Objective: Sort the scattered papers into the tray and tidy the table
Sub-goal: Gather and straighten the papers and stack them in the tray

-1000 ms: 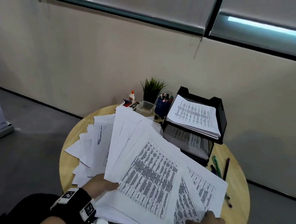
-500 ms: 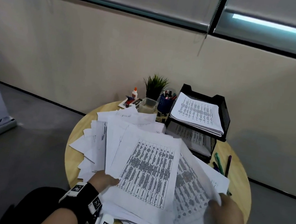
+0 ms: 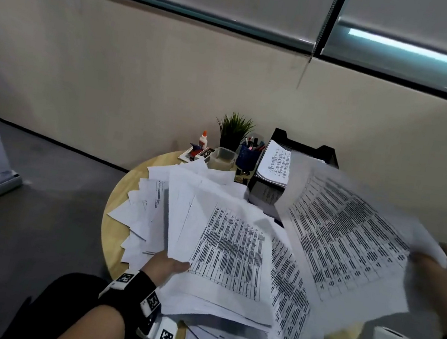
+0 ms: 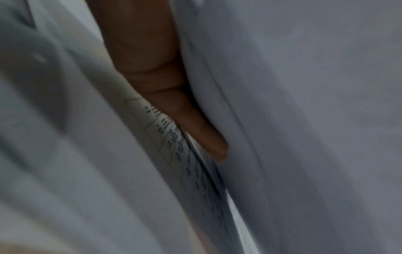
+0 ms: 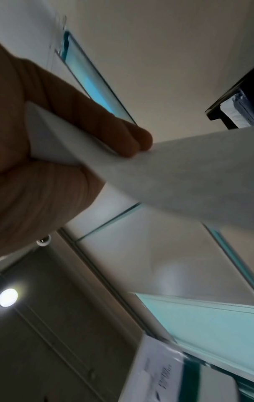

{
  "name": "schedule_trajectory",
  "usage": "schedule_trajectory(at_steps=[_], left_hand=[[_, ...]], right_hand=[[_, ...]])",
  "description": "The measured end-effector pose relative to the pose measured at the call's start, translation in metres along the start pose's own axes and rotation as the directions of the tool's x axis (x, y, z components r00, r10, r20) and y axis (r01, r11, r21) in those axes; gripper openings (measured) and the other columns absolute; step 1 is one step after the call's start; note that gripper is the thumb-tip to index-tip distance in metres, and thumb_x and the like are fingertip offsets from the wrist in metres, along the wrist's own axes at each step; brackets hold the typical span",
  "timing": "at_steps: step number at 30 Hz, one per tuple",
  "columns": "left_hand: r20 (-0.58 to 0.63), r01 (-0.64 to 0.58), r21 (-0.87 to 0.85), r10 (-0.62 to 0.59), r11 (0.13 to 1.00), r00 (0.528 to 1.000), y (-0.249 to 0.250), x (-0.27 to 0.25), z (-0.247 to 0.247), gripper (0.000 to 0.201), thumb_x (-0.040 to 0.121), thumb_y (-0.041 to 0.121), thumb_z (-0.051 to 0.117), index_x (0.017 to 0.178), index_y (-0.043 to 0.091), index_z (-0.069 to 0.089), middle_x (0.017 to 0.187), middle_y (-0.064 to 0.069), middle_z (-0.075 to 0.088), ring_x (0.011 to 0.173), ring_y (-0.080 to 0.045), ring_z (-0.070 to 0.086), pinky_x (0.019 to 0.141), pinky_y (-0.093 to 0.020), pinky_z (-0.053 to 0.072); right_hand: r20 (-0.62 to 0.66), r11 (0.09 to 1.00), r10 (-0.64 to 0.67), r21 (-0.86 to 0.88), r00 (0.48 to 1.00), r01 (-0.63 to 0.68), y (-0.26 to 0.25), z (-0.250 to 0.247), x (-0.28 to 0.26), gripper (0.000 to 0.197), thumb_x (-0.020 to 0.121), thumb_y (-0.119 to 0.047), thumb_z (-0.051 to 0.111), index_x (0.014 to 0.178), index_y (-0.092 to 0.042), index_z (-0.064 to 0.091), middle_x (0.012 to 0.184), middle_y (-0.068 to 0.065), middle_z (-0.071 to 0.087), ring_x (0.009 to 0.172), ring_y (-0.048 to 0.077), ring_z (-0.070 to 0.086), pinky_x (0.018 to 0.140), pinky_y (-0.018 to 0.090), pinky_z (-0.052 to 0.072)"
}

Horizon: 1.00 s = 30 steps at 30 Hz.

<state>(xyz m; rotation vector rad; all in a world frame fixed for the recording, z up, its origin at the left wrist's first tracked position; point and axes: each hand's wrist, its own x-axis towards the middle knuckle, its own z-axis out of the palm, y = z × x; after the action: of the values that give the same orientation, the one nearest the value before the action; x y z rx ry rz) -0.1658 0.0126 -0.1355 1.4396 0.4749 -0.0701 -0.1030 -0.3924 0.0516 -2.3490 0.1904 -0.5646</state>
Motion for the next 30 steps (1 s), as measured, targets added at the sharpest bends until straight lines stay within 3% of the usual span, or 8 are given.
schedule_trajectory(at_steps=[5,10,16,20,22,24,27,30], left_hand=[[0.098,0.035,-0.034,-0.031,0.999,0.995,-0.003,-0.007,0.013,0.043,0.084,-0.007,0.062,0.125,-0.008,0.051,0.123,-0.014,0.057,0.104,-0.022,0.055,0.081,-0.024,0.05],[0.094,0.071,-0.014,-0.069,0.997,0.993,-0.012,-0.006,0.015,0.041,0.084,-0.012,0.059,0.124,-0.012,0.051,0.098,-0.007,0.065,0.072,-0.009,0.065,0.059,-0.012,0.052],[0.073,0.018,-0.013,-0.017,1.0,0.997,-0.014,-0.007,0.015,0.07,0.058,0.039,0.079,0.118,0.006,0.061,0.116,-0.007,0.066,0.093,-0.012,0.065,0.087,-0.023,0.051],[0.062,0.032,-0.038,-0.029,0.999,0.998,-0.015,-0.007,0.019,0.031,0.087,0.015,0.066,0.116,0.007,0.059,0.095,0.002,0.066,0.084,-0.005,0.06,0.066,-0.006,0.048],[0.03,0.042,-0.073,-0.04,0.996,0.999,-0.015,-0.004,0.018,0.03,0.086,0.014,0.068,0.114,0.006,0.06,0.097,-0.001,0.067,0.087,-0.01,0.061,0.074,-0.011,0.048],[0.004,0.046,-0.099,-0.046,0.994,0.999,-0.016,0.0,0.018,0.046,0.072,0.027,0.079,0.109,0.004,0.064,0.105,-0.008,0.068,0.095,-0.016,0.063,0.089,-0.021,0.047],[0.038,0.05,-0.11,-0.046,0.993,0.998,-0.016,0.004,0.019,0.043,0.066,0.023,0.085,0.1,0.004,0.068,0.105,-0.01,0.069,0.073,-0.002,0.068,0.068,-0.011,0.052],[0.077,0.038,-0.082,-0.032,0.996,0.997,-0.014,0.004,0.022,0.04,0.064,0.017,0.085,0.098,0.008,0.066,0.099,-0.008,0.071,0.065,0.0,0.067,0.059,-0.01,0.051]], right_hand=[[0.129,0.946,0.16,0.264,0.979,-0.189,0.008,0.03,-0.031,0.012,0.08,-0.008,0.065,0.083,0.003,0.059,0.069,0.019,0.056,0.065,0.021,0.049,0.064,0.034,0.041],[0.241,0.908,0.318,0.203,0.917,-0.368,0.024,0.083,-0.068,0.005,0.082,0.005,0.059,0.085,0.008,0.061,0.085,0.024,0.063,0.075,0.029,0.054,0.068,0.036,0.039],[0.48,0.829,0.465,0.058,0.744,-0.556,0.048,0.131,-0.082,0.028,0.074,-0.012,0.067,0.099,-0.003,0.06,0.102,0.02,0.061,0.089,0.037,0.061,0.076,0.048,0.056],[0.488,0.87,0.464,-0.093,0.739,-0.485,0.055,0.144,-0.084,0.05,0.074,-0.018,0.074,0.116,-0.001,0.054,0.107,0.02,0.06,0.096,0.036,0.059,0.085,0.047,0.052],[0.518,0.895,0.435,-0.156,0.737,-0.419,0.048,0.145,-0.088,0.057,0.074,-0.018,0.075,0.122,0.001,0.05,0.112,0.02,0.058,0.094,0.029,0.055,0.079,0.034,0.046],[0.57,0.916,0.401,-0.231,0.717,-0.329,0.037,0.146,-0.095,0.04,0.075,-0.012,0.071,0.108,0.0,0.053,0.099,0.014,0.06,0.086,0.024,0.055,0.066,0.025,0.043],[0.625,0.943,0.333,-0.235,0.706,-0.236,0.026,0.152,-0.106,0.015,0.074,-0.003,0.06,0.083,-0.007,0.049,0.08,0.006,0.055,0.067,0.016,0.053,0.043,0.017,0.04],[0.712,0.973,0.205,-0.223,0.671,-0.062,0.022,0.161,-0.115,0.018,0.073,-0.015,0.063,0.086,-0.016,0.05,0.087,0.0,0.059,0.073,0.012,0.053,0.048,0.013,0.035]])
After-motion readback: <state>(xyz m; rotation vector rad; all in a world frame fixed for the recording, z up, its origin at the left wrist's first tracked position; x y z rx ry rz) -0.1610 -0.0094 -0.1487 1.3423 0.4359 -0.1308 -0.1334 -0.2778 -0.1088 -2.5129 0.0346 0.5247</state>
